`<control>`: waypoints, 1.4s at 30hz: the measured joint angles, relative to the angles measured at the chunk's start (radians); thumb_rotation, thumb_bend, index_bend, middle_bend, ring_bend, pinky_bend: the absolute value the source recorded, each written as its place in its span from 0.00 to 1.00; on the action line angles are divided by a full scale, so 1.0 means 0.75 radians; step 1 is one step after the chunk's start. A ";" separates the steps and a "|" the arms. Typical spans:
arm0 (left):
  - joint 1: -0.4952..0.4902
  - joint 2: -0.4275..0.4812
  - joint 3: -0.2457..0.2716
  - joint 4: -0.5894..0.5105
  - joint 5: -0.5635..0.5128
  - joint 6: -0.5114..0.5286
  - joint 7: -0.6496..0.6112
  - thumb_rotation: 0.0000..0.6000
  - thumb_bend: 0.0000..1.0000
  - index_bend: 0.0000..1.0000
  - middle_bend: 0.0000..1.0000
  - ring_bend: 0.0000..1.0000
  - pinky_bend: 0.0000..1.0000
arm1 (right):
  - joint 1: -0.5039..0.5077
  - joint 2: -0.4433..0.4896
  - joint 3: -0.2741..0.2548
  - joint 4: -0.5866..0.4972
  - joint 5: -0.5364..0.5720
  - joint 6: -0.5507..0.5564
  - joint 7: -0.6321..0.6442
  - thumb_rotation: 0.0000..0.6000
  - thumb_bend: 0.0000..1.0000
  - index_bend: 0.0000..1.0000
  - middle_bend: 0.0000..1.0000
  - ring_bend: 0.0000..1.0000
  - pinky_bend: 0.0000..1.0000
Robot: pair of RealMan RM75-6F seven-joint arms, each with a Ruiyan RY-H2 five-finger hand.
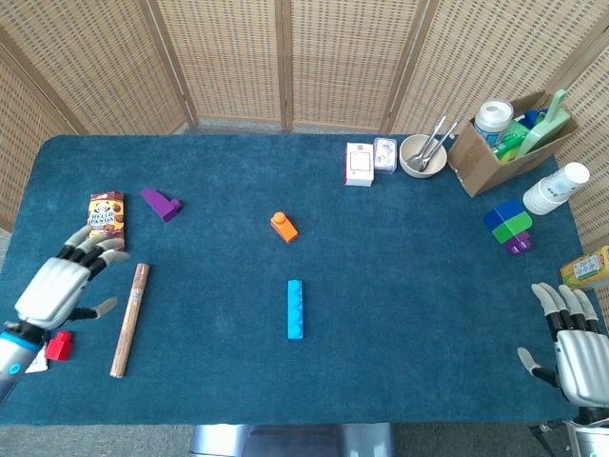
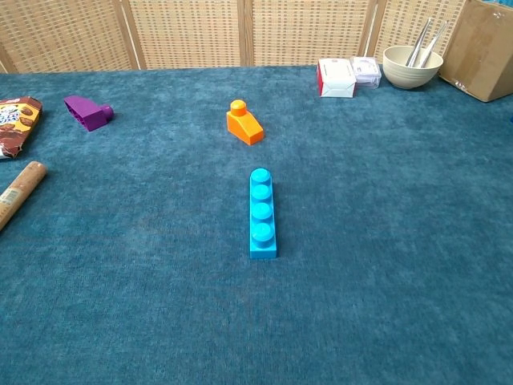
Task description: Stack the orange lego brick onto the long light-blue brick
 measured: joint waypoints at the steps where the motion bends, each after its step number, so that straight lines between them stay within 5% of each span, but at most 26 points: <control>1: -0.034 -0.004 -0.008 0.009 0.004 -0.033 -0.007 1.00 0.31 0.26 0.18 0.12 0.00 | 0.000 0.000 0.001 0.001 0.002 0.000 0.001 1.00 0.22 0.08 0.14 0.00 0.00; 16: -0.439 -0.182 -0.100 0.228 0.014 -0.376 -0.073 1.00 0.32 0.30 0.15 0.09 0.00 | -0.026 0.024 0.018 0.013 0.071 0.020 0.016 1.00 0.22 0.08 0.14 0.00 0.00; 42: -0.924 -0.625 -0.074 0.801 0.016 -0.674 -0.107 1.00 0.32 0.28 0.11 0.03 0.00 | -0.067 0.030 0.064 0.047 0.211 0.041 0.024 0.99 0.22 0.08 0.14 0.00 0.00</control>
